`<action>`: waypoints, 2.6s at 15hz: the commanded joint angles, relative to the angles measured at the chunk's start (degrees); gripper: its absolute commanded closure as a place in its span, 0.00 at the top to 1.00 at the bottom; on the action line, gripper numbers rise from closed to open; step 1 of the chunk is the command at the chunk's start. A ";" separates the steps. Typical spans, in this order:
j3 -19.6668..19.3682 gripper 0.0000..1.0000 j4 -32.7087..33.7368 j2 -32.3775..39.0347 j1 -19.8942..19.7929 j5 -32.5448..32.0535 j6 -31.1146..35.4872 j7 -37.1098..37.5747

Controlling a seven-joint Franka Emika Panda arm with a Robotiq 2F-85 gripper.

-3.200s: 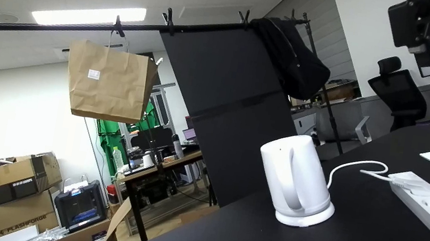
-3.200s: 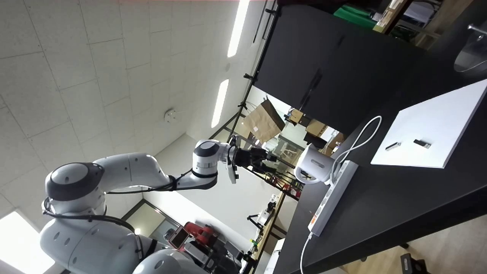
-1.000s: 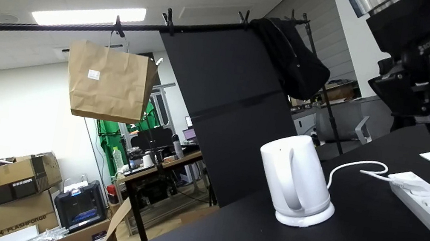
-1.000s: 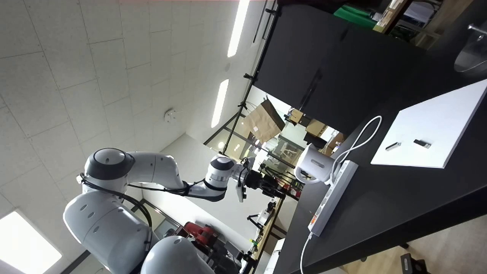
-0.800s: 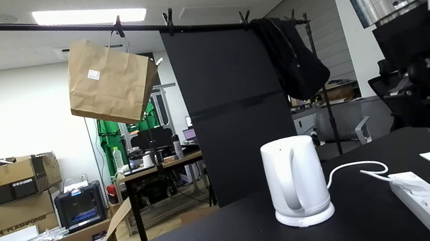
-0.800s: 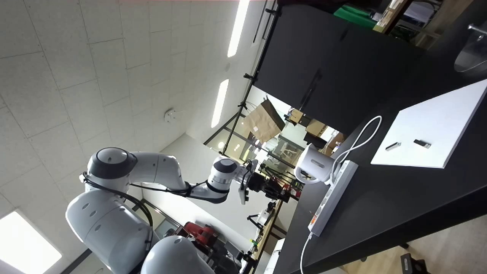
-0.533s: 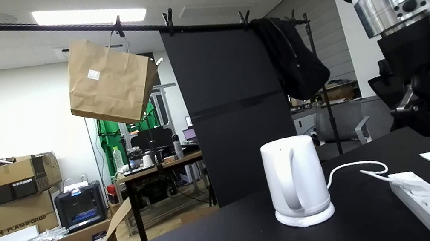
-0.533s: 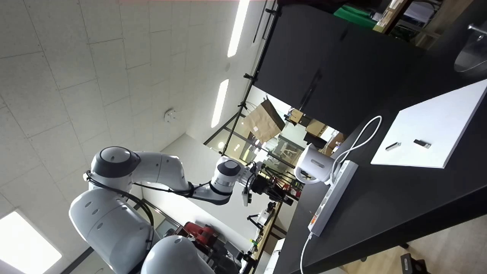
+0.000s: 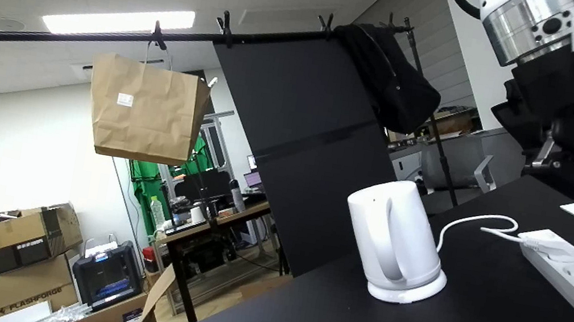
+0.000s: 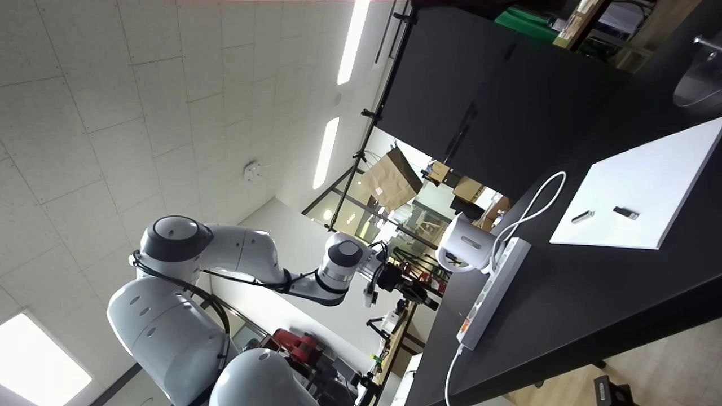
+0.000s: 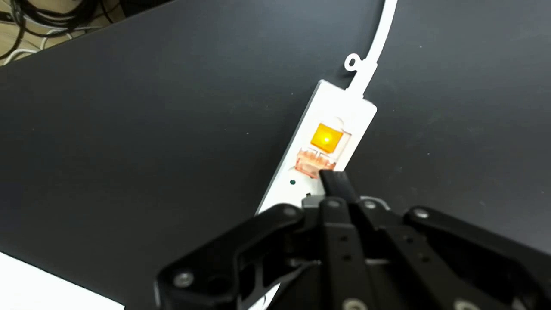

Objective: Flick the switch on the extension cord

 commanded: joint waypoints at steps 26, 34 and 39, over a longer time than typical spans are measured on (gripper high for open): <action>-2.89 0.00 -14.50 2.04 2.53 14.34 29.96 2.73; -4.41 0.00 -13.85 4.85 4.65 13.88 32.86 2.91; -6.57 0.00 -13.27 6.56 6.91 13.53 34.30 3.15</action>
